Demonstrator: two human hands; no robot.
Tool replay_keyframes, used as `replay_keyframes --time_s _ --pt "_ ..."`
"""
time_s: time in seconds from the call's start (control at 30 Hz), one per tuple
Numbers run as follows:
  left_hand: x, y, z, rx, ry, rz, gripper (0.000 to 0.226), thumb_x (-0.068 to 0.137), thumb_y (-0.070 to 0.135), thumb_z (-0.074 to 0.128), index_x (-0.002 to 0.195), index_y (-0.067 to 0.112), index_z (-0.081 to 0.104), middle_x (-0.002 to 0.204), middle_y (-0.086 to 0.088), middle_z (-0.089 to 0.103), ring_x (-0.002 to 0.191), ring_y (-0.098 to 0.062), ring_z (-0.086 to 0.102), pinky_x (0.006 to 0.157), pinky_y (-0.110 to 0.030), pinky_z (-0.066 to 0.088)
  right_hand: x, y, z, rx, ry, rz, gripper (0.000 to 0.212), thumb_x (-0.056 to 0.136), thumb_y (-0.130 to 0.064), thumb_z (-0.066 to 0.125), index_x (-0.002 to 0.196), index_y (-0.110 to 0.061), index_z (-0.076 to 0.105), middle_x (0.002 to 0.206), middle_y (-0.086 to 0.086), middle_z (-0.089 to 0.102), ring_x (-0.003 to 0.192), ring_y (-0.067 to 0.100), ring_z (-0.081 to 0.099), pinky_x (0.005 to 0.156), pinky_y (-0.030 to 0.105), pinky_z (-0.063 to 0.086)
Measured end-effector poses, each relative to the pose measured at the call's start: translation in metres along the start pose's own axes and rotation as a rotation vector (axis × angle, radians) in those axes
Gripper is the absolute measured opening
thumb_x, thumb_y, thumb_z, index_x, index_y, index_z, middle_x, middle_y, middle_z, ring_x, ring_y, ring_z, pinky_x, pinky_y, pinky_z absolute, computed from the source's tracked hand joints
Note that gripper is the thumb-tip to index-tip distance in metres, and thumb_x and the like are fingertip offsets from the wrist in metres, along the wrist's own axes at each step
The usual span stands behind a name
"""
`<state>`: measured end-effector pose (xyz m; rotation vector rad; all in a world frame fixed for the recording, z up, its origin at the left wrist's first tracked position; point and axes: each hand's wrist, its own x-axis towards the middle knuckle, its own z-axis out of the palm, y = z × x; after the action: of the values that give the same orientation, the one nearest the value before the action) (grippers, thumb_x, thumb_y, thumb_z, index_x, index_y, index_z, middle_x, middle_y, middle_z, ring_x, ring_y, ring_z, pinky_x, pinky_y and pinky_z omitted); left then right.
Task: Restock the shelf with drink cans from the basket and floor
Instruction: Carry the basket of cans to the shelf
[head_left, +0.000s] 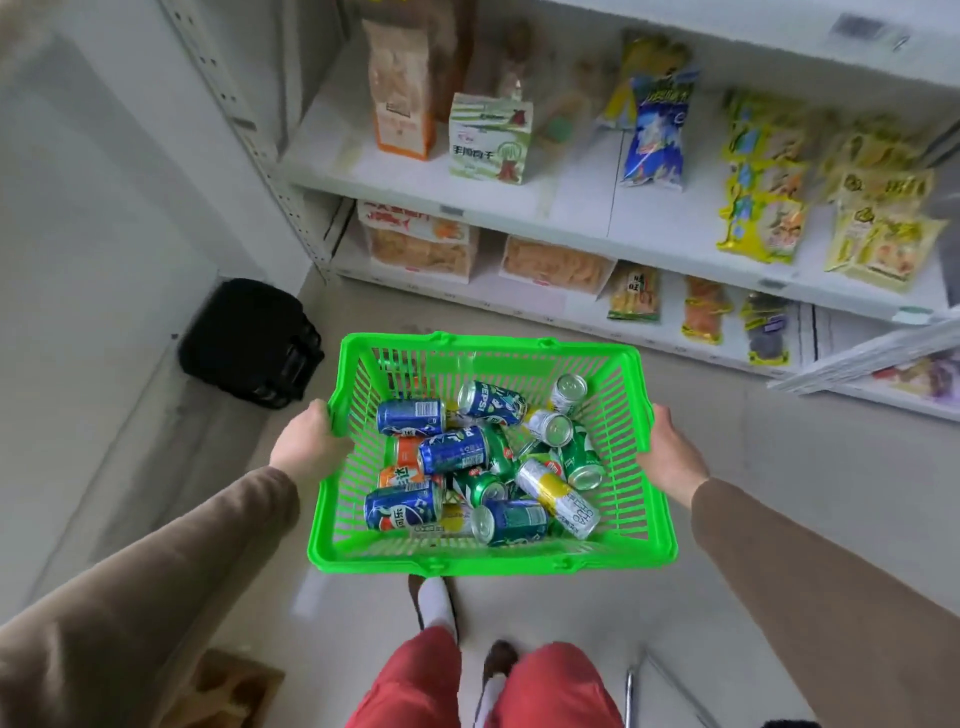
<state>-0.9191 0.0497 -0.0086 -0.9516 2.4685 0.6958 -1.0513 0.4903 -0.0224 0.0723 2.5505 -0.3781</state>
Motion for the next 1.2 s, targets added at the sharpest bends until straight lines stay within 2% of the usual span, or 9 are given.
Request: replay_keyframes --time_s 0.13,0.27,0.47,0.57,0.67,0.83,0.93,1.07,1.2 --pt "0.067 0.061 0.023 0.057 -0.047 0.059 0.033 0.081 0.019 0.068 0.101 0.004 0.047 0.094 -0.014 0.059 0.088 -0.034 0.059 0.068 -0.034 0.043 0.057 0.028 -0.004 0.071 -0.010 0.094 0.067 0.091 -0.005 0.054 0.147 -0.019 0.018 0.119 0.020 0.064 0.097 0.040 0.065 0.073 0.037 0.046" --pt "0.122 0.112 0.052 0.097 -0.088 0.065 0.042 0.080 0.018 0.070 0.112 0.001 0.049 0.104 -0.018 0.060 0.099 -0.036 0.060 0.071 -0.033 0.041 0.117 0.054 0.001 0.138 -0.026 0.158 0.067 0.093 -0.005 0.054 0.147 -0.019 0.017 0.127 0.020 0.061 0.104 0.040 0.064 0.083 0.040 0.051" --pt "0.201 0.157 0.107 0.094 -0.119 0.053 0.045 0.082 0.023 0.071 0.114 0.001 0.049 0.104 -0.017 0.062 0.087 -0.032 0.057 0.071 -0.033 0.042 0.205 0.082 0.016 0.185 -0.049 0.177 0.066 0.094 -0.006 0.057 0.146 -0.015 0.018 0.120 0.022 0.063 0.098 0.039 0.065 0.081 0.040 0.052" --pt "0.243 0.170 0.133 0.095 -0.128 0.051 0.044 0.081 0.023 0.072 0.114 0.002 0.050 0.105 -0.018 0.063 0.090 -0.033 0.059 0.073 -0.035 0.045 0.249 0.092 0.029 0.206 -0.057 0.174 0.068 0.093 -0.009 0.062 0.146 -0.015 0.018 0.115 0.021 0.066 0.088 0.035 0.064 0.074 0.038 0.050" --pt "0.284 0.180 0.160 0.105 -0.137 0.065 0.043 0.082 0.019 0.071 0.116 0.001 0.050 0.100 -0.015 0.061 0.083 -0.029 0.055 0.070 -0.034 0.042 0.295 0.100 0.048 0.206 -0.063 0.185 0.072 0.093 -0.012 0.064 0.147 -0.015 0.017 0.117 0.021 0.066 0.094 0.035 0.066 0.073 0.035 0.046" --pt "0.338 0.184 0.200 0.083 -0.157 0.064 0.045 0.087 0.014 0.069 0.123 0.002 0.046 0.093 -0.009 0.055 0.078 -0.024 0.055 0.064 -0.032 0.042 0.351 0.106 0.080 0.254 -0.086 0.209 0.070 0.094 -0.013 0.063 0.144 -0.023 0.015 0.112 0.017 0.067 0.085 0.032 0.068 0.079 0.044 0.057" --pt "0.363 0.183 0.218 0.059 -0.164 0.071 0.046 0.088 0.011 0.066 0.127 0.001 0.043 0.090 -0.007 0.053 0.071 -0.017 0.051 0.056 -0.024 0.037 0.377 0.107 0.096 0.269 -0.090 0.220 0.071 0.094 -0.015 0.063 0.144 -0.023 0.013 0.108 0.016 0.068 0.080 0.030 0.069 0.076 0.044 0.058" --pt "0.389 0.179 0.235 0.051 -0.164 0.081 0.051 0.088 0.013 0.067 0.130 0.001 0.043 0.099 -0.011 0.054 0.084 -0.025 0.054 0.068 -0.034 0.042 0.401 0.105 0.112 0.277 -0.083 0.212 0.068 0.093 -0.014 0.062 0.141 -0.021 0.015 0.103 0.016 0.069 0.077 0.030 0.069 0.074 0.044 0.058" --pt "0.400 0.167 0.250 -0.014 -0.161 0.046 0.054 0.087 0.012 0.069 0.132 0.007 0.038 0.101 -0.012 0.058 0.084 -0.029 0.060 0.068 -0.037 0.048 0.412 0.107 0.125 0.250 -0.022 0.210 0.061 0.093 -0.017 0.062 0.137 -0.021 0.019 0.097 0.015 0.068 0.074 0.032 0.067 0.069 0.041 0.055"
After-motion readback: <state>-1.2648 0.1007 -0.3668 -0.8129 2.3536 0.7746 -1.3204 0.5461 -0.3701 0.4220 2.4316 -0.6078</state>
